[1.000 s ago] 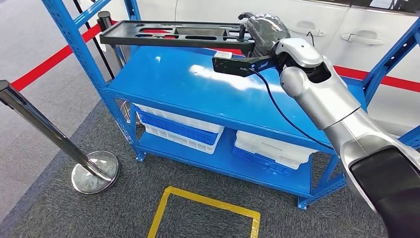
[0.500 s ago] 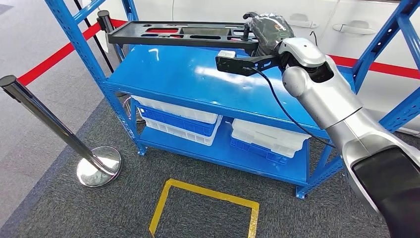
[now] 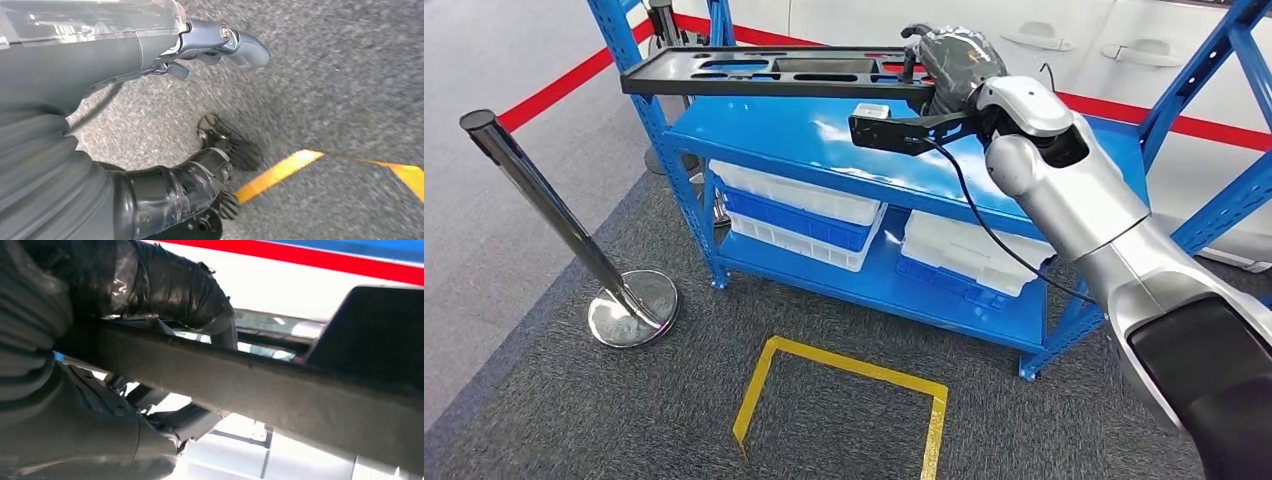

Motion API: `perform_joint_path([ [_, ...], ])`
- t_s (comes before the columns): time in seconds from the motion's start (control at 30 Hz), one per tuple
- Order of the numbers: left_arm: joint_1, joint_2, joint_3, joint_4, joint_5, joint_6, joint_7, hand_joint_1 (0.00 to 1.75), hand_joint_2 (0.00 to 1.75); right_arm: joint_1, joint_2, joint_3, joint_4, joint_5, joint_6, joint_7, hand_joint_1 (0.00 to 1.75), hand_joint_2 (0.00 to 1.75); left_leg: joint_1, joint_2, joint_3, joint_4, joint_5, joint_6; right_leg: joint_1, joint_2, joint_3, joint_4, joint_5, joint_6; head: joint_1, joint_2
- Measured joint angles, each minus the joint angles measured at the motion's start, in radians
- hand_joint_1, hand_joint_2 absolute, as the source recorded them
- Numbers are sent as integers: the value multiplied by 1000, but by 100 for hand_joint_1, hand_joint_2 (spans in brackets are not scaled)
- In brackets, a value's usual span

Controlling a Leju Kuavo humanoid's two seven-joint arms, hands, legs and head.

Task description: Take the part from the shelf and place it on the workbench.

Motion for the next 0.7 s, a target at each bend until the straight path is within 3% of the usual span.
perform_joint_path([
  [0.03, 0, 0, 0, 0, 0, -1, 0, 0, 175, 1, 0, 0, 1, 0, 0, 0, 175, 175, -3, 0, -14, 0, 11, 2, 0, 0, -6, 58, -25, 1, 0, 0],
  [0.07, 0, 0, 0, 0, 0, -2, 0, 0, 175, 2, 0, 0, 3, 1, 0, 0, 175, 175, -6, 0, -28, 1, 21, 2, 1, 1, -1, 92, -27, -1, 0, 0],
  [0.1, 0, 0, 1, 0, 0, -2, 1, 0, 175, 3, 0, 0, 5, 2, 0, 0, 175, 175, -8, -1, -41, 1, 32, 2, 3, 1, 20, 93, -7, -5, 0, 0],
  [0.17, 0, 0, 1, 0, 0, -2, 3, 0, 175, 2, 0, 0, 7, 3, 0, 0, 175, 175, -12, -2, -62, 2, 52, 1, 11, 2, 108, -4, 43, -21, 0, 0],
  [0.23, 0, -2, 2, 0, -1, -2, 3, 0, 175, -1, 1, 0, 7, 5, -1, 0, 175, 175, -16, -2, -77, 2, 71, -4, 21, 2, 208, -150, 40, -39, 0, 0],
  [0.3, 0, -4, 3, 0, -1, -2, 4, 0, 175, -4, 2, 0, 7, 6, -2, 0, 175, 175, -15, -1, -82, -4, 91, -13, 28, 2, 244, -222, 28, -48, 0, 0],
  [0.37, 1, -3, 4, 0, -1, -3, 4, 0, 175, -4, 4, 0, 8, 7, -2, 0, 175, 175, -15, -3, -88, -10, 101, -25, 25, -3, 233, -236, 49, -53, 0, 0],
  [0.4, 1, -3, 5, 0, -1, -3, 4, 0, 175, -4, 6, 0, 8, 7, -2, 0, 175, 175, -15, -4, -96, 3, 80, -31, 21, -6, 225, -241, 62, -58, 0, 0],
  [0.47, 1, -2, 6, 0, -1, -2, 5, 0, 175, -5, 11, 0, 10, 8, -2, 0, 175, 175, -10, -5, -123, 88, -11, -43, 15, -12, 204, -245, 89, -66, 0, 0],
  [0.5, 1, -2, 6, 0, -1, -2, 6, 0, 175, -5, 13, 0, 11, 9, -2, 0, 175, 175, -6, -4, -140, 155, -63, -48, 15, -12, 188, -244, 101, -69, 0, 0],
  [0.53, 1, -2, 6, 0, -2, -2, 7, 0, 175, -5, 13, 0, 13, 11, -2, 0, 175, 175, -2, -4, -151, 222, -96, -54, 14, -12, 171, -241, 113, -68, 0, 0],
  [0.57, 1, -2, 7, 0, -3, -2, 7, 0, 175, -4, 13, 0, 14, 12, -2, 0, 175, 175, 2, -4, -155, 273, -106, -59, 13, -12, 154, -238, 123, -66, 0, 0],
  [0.6, 1, -1, 7, 0, -5, -2, 7, 0, 175, -3, 13, 0, 16, 13, -2, 1, 175, 175, 5, -3, -145, 295, -92, -63, 12, -12, 137, -232, 133, -63, 0, 0],
  [0.63, 1, -1, 8, 0, -5, -2, 7, 0, 175, -2, 13, 0, 17, 13, -2, 1, 175, 175, 8, -3, -119, 284, -65, -67, 9, -12, 119, -225, 141, -59, 0, 0],
  [0.67, 0, 0, 8, 0, -6, -2, 7, 0, 175, -2, 13, 0, 17, 13, -2, 1, 175, 175, 12, -3, -76, 237, -41, -71, 7, -12, 102, -216, 148, -54, 0, 0],
  [0.7, -1, 0, 9, 0, -6, -2, 7, 0, 175, -2, 13, 0, 17, 13, -2, 1, 175, 175, 13, -3, -22, 170, -37, -74, 6, -12, 86, -206, 153, -48, 0, 0],
])
